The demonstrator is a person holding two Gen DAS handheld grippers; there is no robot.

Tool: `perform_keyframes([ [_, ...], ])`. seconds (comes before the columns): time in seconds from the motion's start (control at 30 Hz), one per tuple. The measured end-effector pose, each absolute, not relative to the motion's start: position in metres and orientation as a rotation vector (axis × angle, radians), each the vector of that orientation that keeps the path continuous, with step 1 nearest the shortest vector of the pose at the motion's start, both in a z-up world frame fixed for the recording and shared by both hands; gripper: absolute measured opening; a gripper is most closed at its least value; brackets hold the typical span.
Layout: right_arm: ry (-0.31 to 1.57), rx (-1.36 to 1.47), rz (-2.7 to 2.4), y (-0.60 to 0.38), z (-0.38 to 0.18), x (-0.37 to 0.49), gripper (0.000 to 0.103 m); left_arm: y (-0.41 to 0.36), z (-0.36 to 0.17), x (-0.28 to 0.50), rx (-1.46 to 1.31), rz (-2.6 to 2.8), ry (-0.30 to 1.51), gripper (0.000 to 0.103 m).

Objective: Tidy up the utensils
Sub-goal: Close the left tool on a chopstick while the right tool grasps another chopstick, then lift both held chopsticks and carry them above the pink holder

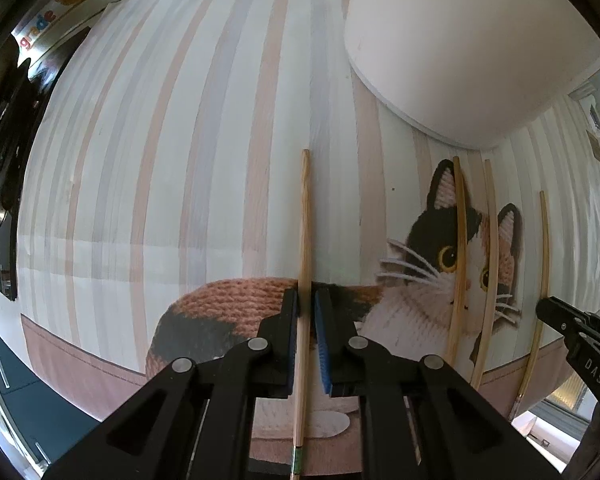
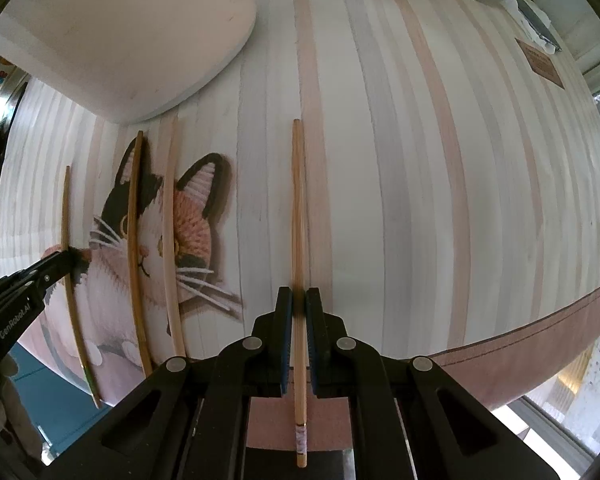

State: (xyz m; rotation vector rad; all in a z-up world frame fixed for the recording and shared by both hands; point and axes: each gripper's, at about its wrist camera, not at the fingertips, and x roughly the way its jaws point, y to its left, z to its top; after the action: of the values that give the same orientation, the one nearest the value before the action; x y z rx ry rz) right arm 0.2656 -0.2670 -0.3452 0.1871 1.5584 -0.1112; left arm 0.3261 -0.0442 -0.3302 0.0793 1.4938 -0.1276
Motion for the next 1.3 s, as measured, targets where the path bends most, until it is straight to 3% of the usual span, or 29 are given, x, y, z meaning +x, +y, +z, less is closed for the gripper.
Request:
perform_keyframes([
  [0.6, 1.528, 0.142, -0.145, -0.25, -0.346, 0.272, 0.007, -0.058, -0.327, 0.303, 0.097, -0.119, 1.453, 0.004],
  [1.3, 1.194, 0.164, -0.209, -0.249, -0.253, 0.24, 0.007, -0.032, -0.211, 0.292, 0.084, -0.035, 1.116, 0.004],
])
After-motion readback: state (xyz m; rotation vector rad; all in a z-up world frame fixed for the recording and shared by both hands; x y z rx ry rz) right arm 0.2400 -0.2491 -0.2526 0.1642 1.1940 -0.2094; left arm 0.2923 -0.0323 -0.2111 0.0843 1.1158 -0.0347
